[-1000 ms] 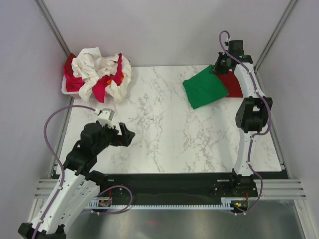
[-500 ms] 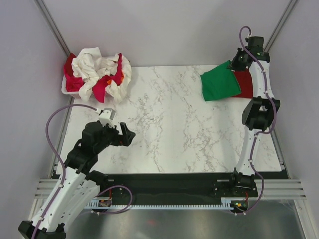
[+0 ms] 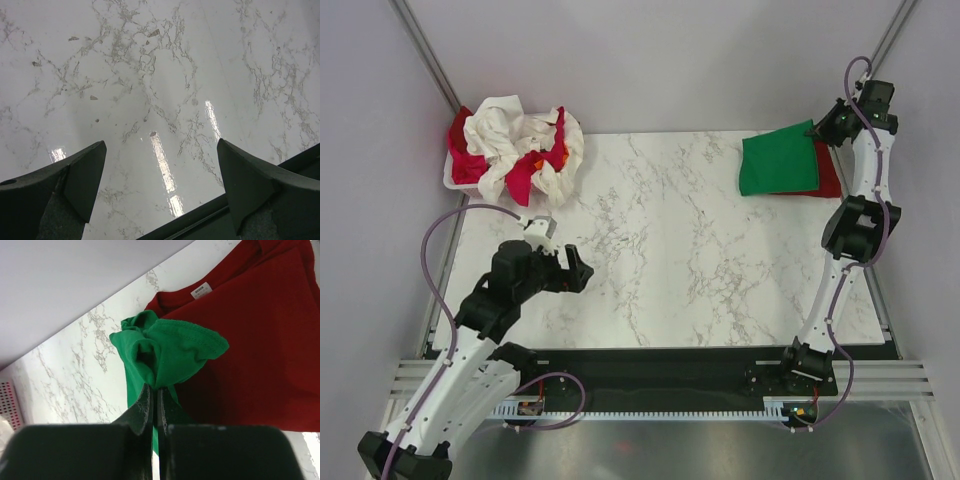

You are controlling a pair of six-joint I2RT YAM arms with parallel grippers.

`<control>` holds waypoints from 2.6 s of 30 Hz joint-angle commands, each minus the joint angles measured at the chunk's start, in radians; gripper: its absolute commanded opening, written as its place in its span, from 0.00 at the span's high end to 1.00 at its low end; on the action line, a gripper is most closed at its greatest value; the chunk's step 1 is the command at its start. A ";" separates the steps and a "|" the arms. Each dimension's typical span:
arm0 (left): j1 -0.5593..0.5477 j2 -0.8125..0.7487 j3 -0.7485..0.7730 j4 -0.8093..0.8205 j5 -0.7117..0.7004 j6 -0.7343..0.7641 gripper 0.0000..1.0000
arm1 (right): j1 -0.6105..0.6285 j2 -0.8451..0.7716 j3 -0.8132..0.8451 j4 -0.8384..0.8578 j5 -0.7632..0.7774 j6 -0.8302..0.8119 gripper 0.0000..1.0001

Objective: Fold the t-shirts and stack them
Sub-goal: Neatly place the folded tshirt to the corner, then reset both grippers

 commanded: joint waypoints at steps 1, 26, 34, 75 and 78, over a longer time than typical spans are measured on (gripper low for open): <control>0.002 0.010 0.014 0.015 0.013 0.000 0.00 | -0.029 0.000 0.081 0.097 -0.088 0.067 1.00; 0.002 0.024 0.025 0.003 -0.006 -0.001 0.00 | -0.096 -0.059 0.062 0.321 -0.310 0.283 1.00; 0.002 0.035 0.028 0.002 -0.008 -0.003 0.00 | -0.201 0.047 -0.100 0.184 -0.233 0.175 0.53; 0.004 -0.044 0.018 0.009 -0.054 0.007 0.00 | 0.411 -1.338 -1.502 0.479 0.153 0.020 0.02; 0.004 -0.051 0.017 0.008 -0.062 0.007 0.00 | 0.452 -1.402 -1.545 0.447 0.203 0.021 0.02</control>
